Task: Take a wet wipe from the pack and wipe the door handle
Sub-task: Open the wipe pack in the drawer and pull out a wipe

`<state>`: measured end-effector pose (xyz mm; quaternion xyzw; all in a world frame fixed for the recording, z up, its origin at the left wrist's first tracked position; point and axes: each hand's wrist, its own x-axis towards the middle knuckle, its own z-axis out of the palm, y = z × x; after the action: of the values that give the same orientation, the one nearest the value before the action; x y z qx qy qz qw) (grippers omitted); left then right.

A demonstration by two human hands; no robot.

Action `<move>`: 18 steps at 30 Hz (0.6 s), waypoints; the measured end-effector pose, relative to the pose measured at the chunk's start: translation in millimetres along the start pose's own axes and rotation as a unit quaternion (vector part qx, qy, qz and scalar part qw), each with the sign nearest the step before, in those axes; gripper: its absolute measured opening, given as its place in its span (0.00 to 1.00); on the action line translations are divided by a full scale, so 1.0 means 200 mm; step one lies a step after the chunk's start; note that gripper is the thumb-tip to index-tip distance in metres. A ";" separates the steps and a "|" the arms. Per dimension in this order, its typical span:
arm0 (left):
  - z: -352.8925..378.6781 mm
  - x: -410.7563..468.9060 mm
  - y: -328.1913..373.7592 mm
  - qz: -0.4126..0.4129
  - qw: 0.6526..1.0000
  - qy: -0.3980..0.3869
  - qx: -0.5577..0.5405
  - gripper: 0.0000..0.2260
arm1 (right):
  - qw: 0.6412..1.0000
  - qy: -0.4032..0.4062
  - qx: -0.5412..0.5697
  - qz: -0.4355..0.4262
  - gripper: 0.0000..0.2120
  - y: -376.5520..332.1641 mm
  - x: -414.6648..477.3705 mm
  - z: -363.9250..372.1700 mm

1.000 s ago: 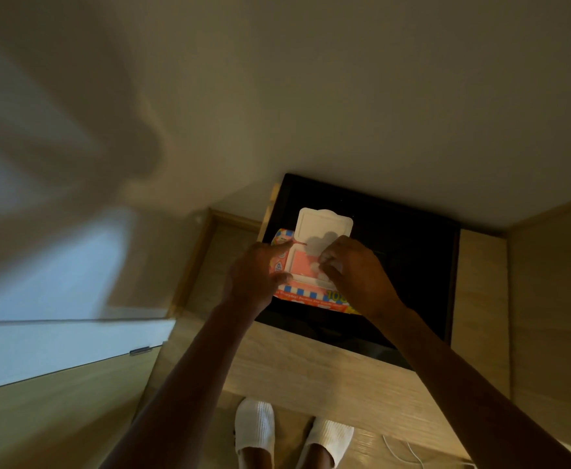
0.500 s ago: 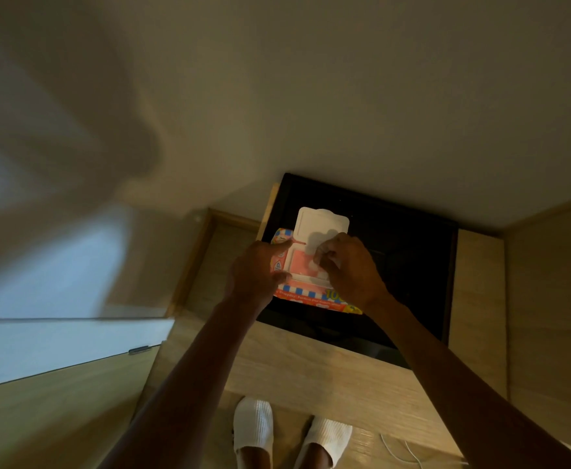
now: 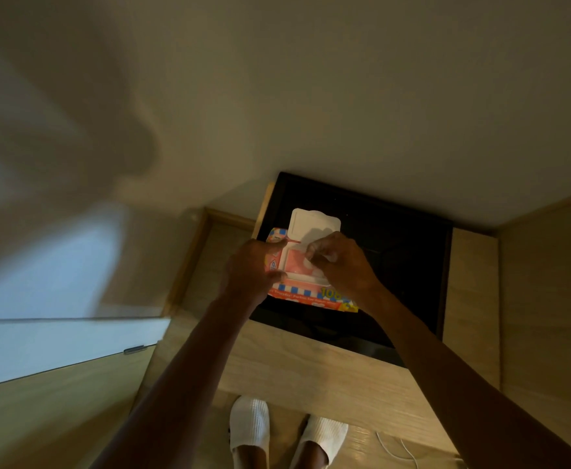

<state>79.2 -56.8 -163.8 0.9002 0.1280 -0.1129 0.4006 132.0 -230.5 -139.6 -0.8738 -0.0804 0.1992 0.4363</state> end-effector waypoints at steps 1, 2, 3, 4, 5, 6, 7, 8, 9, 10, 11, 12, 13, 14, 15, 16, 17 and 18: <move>0.00 0.00 0.00 0.000 1.000 -0.001 0.003 0.28 | 1.000 0.003 0.017 0.003 0.03 0.01 0.00 0.00; 0.00 0.00 0.01 0.001 1.000 -0.002 0.007 0.28 | 1.000 0.002 0.021 -0.001 0.03 0.01 -0.01 -0.01; 0.00 -0.01 0.01 0.002 1.000 -0.004 0.010 0.28 | 1.000 -0.001 0.014 -0.011 0.03 0.01 -0.02 -0.01; 0.00 -0.01 0.01 0.003 1.000 -0.004 0.011 0.28 | 1.000 -0.002 0.005 -0.020 0.03 0.01 -0.02 -0.02; 0.00 -0.01 0.01 0.003 1.000 -0.003 0.012 0.29 | 1.000 0.000 -0.002 -0.030 0.03 0.02 -0.03 -0.04; 0.00 -0.01 0.01 0.002 1.000 -0.001 0.015 0.29 | 0.999 0.000 -0.014 -0.035 0.05 0.02 -0.04 -0.05; 0.00 -0.01 0.01 0.002 1.000 0.000 0.017 0.29 | 0.999 -0.003 -0.034 -0.040 0.08 0.04 -0.05 -0.06; 0.00 -0.01 0.01 0.000 1.000 0.000 0.018 0.29 | 0.997 -0.007 -0.065 -0.044 0.10 0.05 -0.06 -0.06; 0.00 -0.01 0.00 -0.003 1.000 -0.001 0.018 0.29 | 0.994 -0.008 -0.100 -0.049 0.10 0.05 -0.06 -0.05; 0.00 -0.01 0.01 -0.004 1.000 -0.002 0.020 0.29 | 0.991 -0.006 -0.125 -0.050 0.10 0.05 -0.07 -0.05; 0.00 -0.01 0.01 -0.003 1.000 -0.003 0.022 0.29 | 0.989 0.000 -0.137 -0.049 0.10 0.04 -0.07 -0.04; 0.00 -0.01 0.01 0.001 1.000 -0.003 0.024 0.28 | 0.989 0.006 -0.142 -0.044 0.09 0.04 -0.07 -0.03; -0.01 -0.02 0.01 0.005 1.000 -0.003 0.025 0.28 | 0.989 0.012 -0.144 -0.036 0.10 0.03 -0.08 -0.03; -0.01 -0.02 0.01 0.008 1.000 -0.002 0.026 0.28 | 0.989 0.020 -0.146 -0.025 0.11 0.03 -0.09 -0.02; -0.01 -0.02 0.01 0.009 1.000 -0.002 0.026 0.28 | 0.988 0.029 -0.148 -0.015 0.12 0.03 -0.10 0.00; -0.01 -0.02 0.01 0.009 1.000 -0.001 0.024 0.28 | 0.988 0.038 -0.150 -0.013 0.12 0.03 -0.11 0.01; 0.00 -0.02 0.01 0.008 1.000 -0.002 0.022 0.28 | 0.986 0.041 -0.160 -0.014 0.12 0.03 -0.11 0.02; 0.00 -0.02 0.01 0.008 1.000 -0.003 0.020 0.28 | 0.984 0.042 -0.174 -0.020 0.11 0.03 -0.12 0.03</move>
<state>75.6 -58.0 -160.8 0.9088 0.1177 -0.1147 0.3835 107.8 -237.3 -142.0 -0.9421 -0.1128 0.1370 0.2847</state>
